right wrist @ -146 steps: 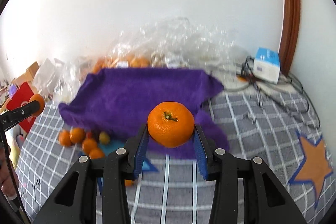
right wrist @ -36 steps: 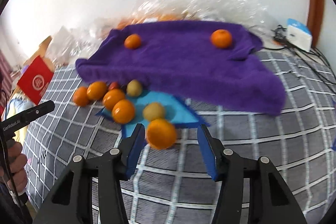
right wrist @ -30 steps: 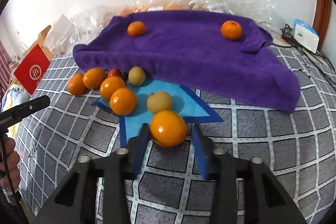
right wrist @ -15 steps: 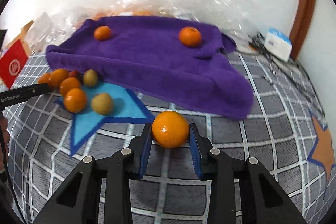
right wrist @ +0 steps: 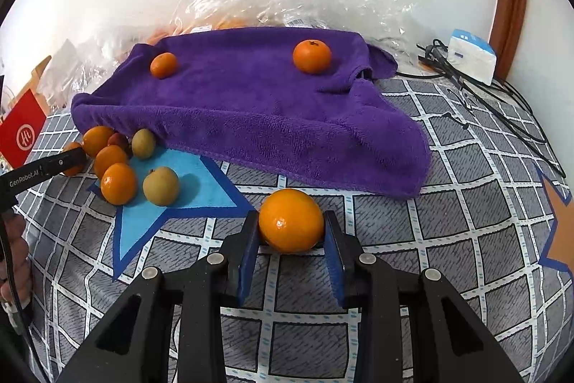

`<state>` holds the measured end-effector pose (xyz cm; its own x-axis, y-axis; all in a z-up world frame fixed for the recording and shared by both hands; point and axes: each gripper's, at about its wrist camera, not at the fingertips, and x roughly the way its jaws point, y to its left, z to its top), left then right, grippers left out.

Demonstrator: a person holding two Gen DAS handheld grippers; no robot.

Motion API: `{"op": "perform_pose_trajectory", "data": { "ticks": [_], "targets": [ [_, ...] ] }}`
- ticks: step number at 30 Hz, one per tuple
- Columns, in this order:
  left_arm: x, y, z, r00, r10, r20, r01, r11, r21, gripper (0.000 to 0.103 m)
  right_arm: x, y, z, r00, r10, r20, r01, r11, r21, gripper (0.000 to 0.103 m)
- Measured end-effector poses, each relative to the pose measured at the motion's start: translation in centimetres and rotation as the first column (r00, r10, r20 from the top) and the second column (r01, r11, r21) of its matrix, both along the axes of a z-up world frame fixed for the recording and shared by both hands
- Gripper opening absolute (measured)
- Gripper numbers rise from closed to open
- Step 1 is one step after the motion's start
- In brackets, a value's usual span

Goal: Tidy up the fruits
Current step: 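Grasp an orange with the left tool while the right tool holds its orange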

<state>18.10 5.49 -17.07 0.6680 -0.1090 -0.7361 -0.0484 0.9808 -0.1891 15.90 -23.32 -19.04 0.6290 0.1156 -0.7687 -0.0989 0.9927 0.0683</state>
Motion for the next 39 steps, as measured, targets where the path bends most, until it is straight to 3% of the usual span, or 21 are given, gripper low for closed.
{"op": "perform_pose_trajectory", "data": {
  "ticks": [7,28,39],
  "targets": [
    [-1.1,0.2,0.3,1.000,-0.014,0.028,0.015,0.999,-0.052,0.037,0.0,0.2,0.0,1.000,-0.003,0.000,0.003,1.000,-0.018,0.035],
    [-3.1,2.4,2.3,0.984,0.062,0.168,-0.036,0.988,-0.153,0.037,-0.9,-1.1,0.9,0.999,0.009,0.053,-0.013,0.996,0.083,0.034],
    [-3.9,2.8,3.4,0.974,0.068,0.217,-0.025,0.981,-0.195,0.037,-2.1,-1.5,1.7,0.997,-0.014,0.071,0.009,0.997,0.075,0.034]
  ]
}}
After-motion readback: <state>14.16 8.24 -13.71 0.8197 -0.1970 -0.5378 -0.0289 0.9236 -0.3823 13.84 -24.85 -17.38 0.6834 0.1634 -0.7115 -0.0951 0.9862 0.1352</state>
